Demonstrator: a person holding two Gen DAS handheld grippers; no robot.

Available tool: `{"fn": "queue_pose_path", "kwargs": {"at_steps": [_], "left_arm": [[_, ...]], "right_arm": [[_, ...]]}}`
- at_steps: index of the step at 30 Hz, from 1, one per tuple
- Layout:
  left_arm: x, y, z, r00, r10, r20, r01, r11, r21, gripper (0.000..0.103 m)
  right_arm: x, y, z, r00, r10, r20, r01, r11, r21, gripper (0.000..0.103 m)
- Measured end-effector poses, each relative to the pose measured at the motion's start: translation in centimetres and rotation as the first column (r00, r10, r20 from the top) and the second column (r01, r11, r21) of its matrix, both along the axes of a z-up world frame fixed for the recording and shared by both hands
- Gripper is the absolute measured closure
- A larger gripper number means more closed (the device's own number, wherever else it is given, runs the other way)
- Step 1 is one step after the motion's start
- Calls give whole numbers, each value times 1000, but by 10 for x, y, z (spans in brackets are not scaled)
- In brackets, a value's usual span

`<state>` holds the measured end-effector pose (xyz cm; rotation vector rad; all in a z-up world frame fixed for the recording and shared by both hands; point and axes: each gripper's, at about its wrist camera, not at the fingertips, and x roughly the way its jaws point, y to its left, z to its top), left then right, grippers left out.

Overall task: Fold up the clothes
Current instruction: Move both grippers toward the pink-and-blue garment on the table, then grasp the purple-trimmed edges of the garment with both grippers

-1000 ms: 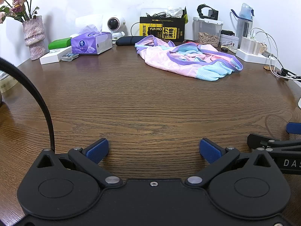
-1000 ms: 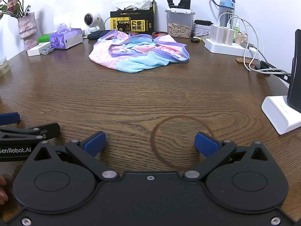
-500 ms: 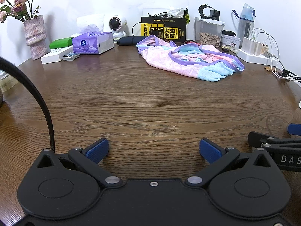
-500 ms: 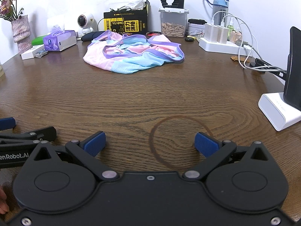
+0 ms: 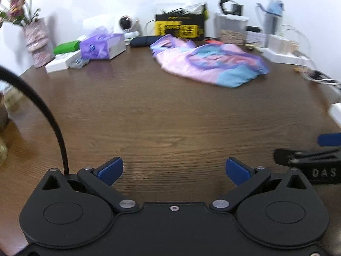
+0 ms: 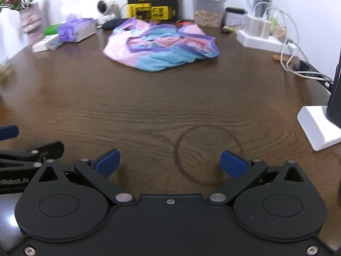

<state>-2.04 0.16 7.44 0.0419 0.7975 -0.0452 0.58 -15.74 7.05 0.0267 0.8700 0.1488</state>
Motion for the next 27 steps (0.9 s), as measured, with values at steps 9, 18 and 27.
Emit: {"fn": "queue_pose_path", "kwargs": {"at_steps": [9,18,27], "left_arm": [[20,-8,156,992,11,-123,-14,1000,-22,0],[78,-24,176,1000,0,-5,0,999,32,0],[202,-11,124,991,-136,-19,136,990,19,9]], "right_arm": [[13,-57,180,988,129,88,-135,989,68,0],[60,-96,203,984,122,127,-131,989,68,0],[146,-90,129,1000,-6,24,6,1000,16,18]]}}
